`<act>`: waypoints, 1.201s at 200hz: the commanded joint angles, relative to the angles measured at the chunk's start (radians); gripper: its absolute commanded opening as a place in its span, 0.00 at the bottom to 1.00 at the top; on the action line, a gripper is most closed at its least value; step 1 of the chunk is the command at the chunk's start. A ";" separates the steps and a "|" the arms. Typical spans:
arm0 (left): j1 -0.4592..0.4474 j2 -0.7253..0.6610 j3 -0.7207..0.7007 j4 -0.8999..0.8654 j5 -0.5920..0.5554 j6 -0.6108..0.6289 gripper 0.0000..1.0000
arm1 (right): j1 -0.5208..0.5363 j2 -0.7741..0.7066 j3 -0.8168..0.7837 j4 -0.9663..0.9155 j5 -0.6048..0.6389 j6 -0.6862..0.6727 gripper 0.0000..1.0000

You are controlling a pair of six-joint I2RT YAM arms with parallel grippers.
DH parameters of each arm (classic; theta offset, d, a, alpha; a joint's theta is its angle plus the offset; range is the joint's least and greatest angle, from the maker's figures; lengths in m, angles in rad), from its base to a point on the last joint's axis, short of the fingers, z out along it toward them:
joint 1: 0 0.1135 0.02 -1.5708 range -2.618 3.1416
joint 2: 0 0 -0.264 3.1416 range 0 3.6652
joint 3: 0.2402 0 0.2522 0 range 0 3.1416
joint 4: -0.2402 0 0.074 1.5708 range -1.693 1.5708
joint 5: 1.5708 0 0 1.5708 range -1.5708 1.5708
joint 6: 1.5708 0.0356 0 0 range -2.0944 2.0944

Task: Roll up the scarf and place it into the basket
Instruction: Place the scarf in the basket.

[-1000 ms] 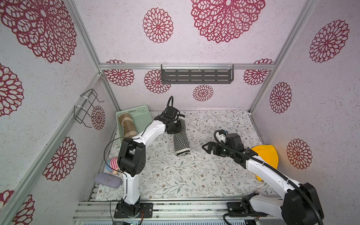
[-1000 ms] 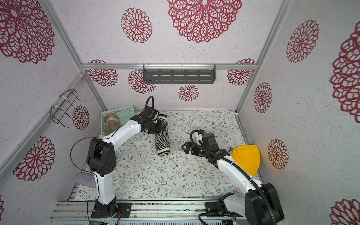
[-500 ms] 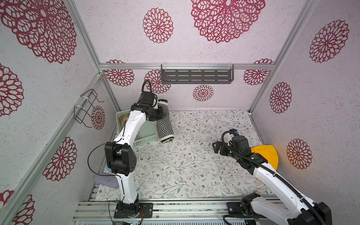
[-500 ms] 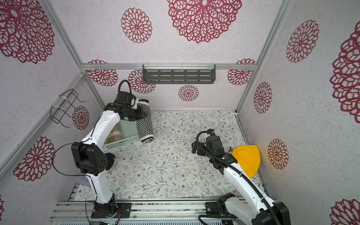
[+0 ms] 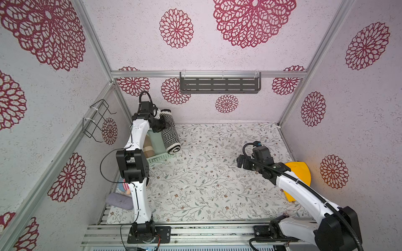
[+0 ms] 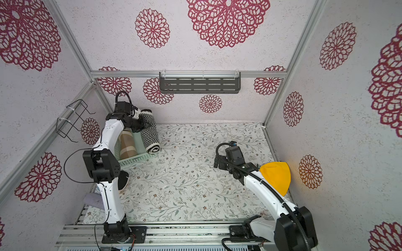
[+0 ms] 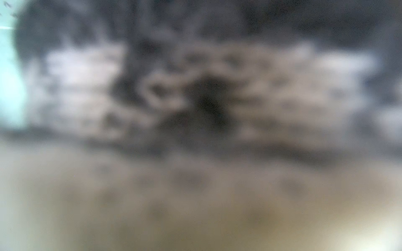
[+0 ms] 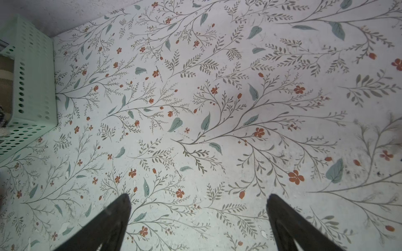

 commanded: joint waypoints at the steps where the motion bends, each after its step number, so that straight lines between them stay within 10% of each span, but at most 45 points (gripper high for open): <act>1: 0.038 0.032 0.039 0.031 0.102 0.023 0.00 | -0.005 0.042 0.056 -0.016 0.022 -0.004 0.99; 212: 0.139 0.472 0.284 0.085 0.214 -0.019 0.00 | 0.018 0.177 0.175 -0.052 0.022 0.023 0.99; 240: 0.134 0.500 0.289 0.135 0.230 -0.082 0.12 | 0.030 0.188 0.184 -0.054 0.026 0.026 0.99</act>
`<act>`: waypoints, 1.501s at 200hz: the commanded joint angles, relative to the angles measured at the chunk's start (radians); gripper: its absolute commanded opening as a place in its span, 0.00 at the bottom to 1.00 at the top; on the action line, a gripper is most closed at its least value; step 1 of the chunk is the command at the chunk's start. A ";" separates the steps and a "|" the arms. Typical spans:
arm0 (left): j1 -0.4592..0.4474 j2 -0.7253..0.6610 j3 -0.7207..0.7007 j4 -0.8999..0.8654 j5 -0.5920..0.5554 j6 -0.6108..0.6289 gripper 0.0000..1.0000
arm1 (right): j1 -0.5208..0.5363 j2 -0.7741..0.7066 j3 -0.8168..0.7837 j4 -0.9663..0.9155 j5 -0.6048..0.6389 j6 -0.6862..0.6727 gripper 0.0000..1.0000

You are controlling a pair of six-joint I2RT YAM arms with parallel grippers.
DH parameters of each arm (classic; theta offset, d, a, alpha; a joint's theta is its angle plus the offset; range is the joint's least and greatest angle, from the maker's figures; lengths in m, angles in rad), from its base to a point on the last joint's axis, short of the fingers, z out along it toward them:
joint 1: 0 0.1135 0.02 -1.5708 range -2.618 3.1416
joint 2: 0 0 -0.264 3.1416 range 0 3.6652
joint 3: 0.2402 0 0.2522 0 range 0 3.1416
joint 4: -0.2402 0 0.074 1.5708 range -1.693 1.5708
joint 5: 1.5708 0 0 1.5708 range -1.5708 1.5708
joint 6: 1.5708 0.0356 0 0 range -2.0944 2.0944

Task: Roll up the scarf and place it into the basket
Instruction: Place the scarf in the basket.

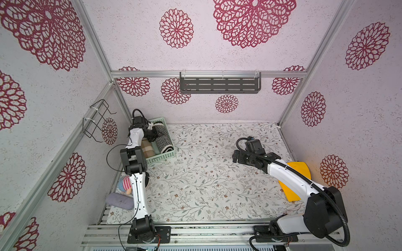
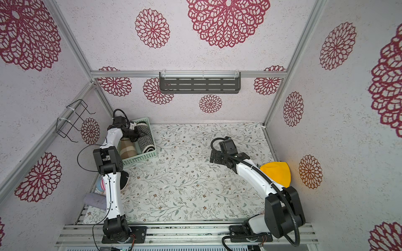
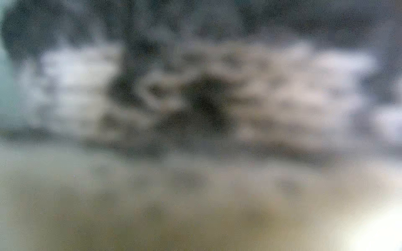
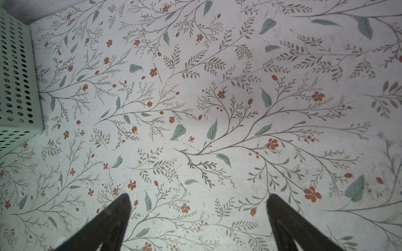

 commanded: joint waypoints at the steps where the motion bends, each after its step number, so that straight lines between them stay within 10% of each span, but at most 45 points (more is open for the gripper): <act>1: -0.011 0.044 0.024 0.073 0.034 -0.045 0.12 | 0.013 0.004 0.036 -0.012 0.026 0.014 0.99; 70: -0.019 0.013 0.007 0.128 0.002 -0.142 1.00 | 0.029 0.002 0.044 -0.016 0.048 0.012 0.99; 300: -0.100 -0.469 -0.322 -0.059 -0.411 -0.117 0.97 | 0.031 -0.147 -0.030 0.039 0.070 -0.034 0.99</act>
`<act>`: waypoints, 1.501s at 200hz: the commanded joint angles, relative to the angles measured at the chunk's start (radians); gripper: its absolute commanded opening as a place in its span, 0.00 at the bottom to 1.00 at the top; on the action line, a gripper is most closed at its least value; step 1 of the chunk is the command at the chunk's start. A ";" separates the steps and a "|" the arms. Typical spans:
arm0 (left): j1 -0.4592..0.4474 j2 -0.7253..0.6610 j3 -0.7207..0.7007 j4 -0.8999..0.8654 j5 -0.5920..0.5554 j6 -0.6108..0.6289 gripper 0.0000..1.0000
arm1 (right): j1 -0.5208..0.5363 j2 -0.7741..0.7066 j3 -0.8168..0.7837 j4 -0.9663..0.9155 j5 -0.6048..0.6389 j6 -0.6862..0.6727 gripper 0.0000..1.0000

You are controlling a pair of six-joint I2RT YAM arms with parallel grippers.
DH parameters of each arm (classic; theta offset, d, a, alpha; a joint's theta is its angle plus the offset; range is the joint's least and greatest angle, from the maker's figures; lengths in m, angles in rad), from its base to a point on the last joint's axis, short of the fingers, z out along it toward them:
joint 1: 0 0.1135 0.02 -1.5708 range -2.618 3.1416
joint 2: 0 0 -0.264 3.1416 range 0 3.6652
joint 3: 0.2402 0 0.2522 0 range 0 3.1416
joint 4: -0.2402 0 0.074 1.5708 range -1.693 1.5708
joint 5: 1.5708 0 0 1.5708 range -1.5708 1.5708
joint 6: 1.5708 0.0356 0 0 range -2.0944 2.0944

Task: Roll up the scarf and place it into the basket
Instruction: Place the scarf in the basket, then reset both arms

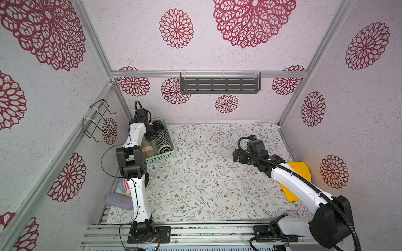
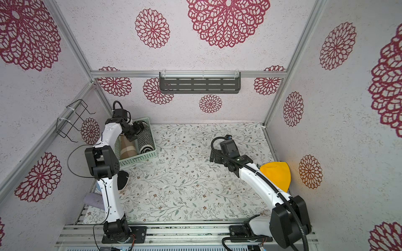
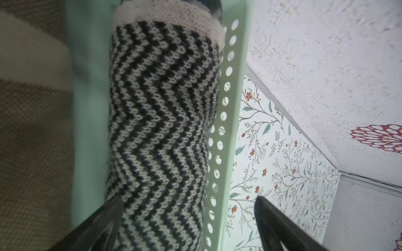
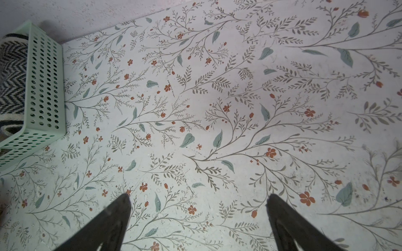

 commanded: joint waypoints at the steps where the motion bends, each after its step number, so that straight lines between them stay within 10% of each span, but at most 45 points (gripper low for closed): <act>1: -0.015 -0.092 -0.020 -0.024 -0.039 0.018 0.97 | 0.004 -0.040 -0.007 0.018 0.027 -0.021 0.99; 54: -0.095 -0.387 -0.223 -0.001 -0.223 0.033 0.97 | -0.006 -0.102 -0.038 0.030 0.149 -0.004 0.99; 171: -0.339 -1.217 -1.144 0.441 -0.674 -0.011 0.97 | -0.081 -0.240 -0.163 0.021 0.439 -0.045 0.99; 240: -0.505 -1.276 -1.385 0.715 -0.980 0.111 0.97 | -0.107 -0.321 -0.331 0.172 0.531 -0.106 0.99; 300: -0.503 -1.157 -1.308 0.655 -1.175 0.156 0.97 | -0.107 -0.373 -0.515 0.429 0.604 -0.273 0.99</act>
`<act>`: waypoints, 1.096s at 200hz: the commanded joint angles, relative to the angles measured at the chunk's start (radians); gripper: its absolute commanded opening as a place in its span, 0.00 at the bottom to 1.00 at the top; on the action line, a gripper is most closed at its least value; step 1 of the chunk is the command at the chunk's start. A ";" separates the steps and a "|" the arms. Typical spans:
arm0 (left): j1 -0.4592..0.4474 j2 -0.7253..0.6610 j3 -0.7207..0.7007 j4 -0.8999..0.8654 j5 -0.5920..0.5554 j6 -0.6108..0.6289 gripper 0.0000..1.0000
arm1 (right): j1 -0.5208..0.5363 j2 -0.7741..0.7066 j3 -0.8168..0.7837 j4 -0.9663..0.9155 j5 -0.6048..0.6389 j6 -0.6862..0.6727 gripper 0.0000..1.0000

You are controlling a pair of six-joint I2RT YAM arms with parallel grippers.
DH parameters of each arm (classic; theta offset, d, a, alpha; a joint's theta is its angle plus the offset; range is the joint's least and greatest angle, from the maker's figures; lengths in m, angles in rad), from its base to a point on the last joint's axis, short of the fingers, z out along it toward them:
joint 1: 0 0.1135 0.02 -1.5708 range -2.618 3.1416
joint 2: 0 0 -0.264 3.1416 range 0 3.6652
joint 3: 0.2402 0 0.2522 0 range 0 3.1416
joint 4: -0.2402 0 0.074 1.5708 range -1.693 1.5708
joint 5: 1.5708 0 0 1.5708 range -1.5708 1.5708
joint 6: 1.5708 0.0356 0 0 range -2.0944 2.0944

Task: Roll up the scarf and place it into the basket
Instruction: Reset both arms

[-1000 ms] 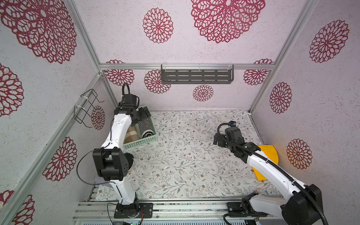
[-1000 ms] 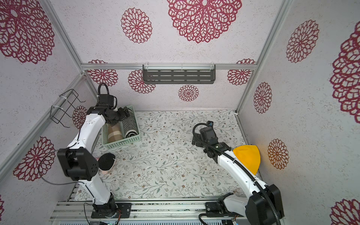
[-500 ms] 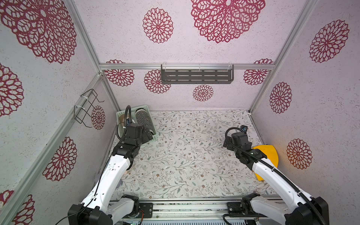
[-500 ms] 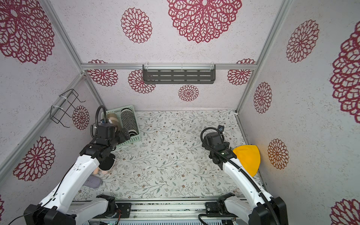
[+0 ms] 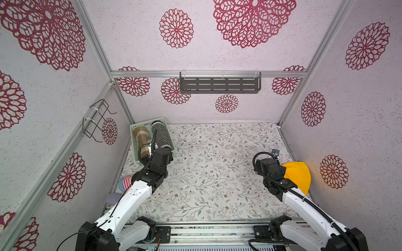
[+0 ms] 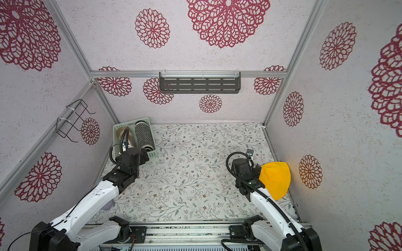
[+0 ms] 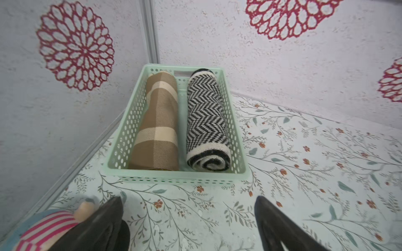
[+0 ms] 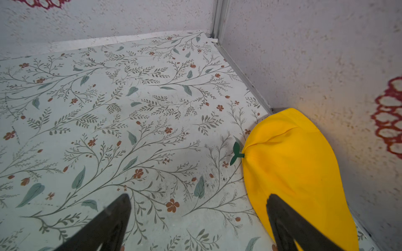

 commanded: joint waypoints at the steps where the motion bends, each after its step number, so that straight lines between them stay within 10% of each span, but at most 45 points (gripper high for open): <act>1: 0.001 0.053 0.075 -0.014 -0.128 0.043 0.97 | -0.006 -0.038 -0.048 0.170 0.067 -0.111 0.99; 30: 0.001 0.105 0.123 -0.036 -0.154 0.020 0.97 | -0.006 -0.050 -0.132 0.343 0.078 -0.239 0.99; 142: 0.026 -0.060 -0.380 0.803 -0.167 0.370 0.97 | -0.187 0.145 -0.217 0.708 -0.120 -0.224 0.99; 219: 0.203 -0.027 -0.549 1.016 0.118 0.377 0.97 | -0.243 0.183 -0.251 0.840 -0.216 -0.221 0.99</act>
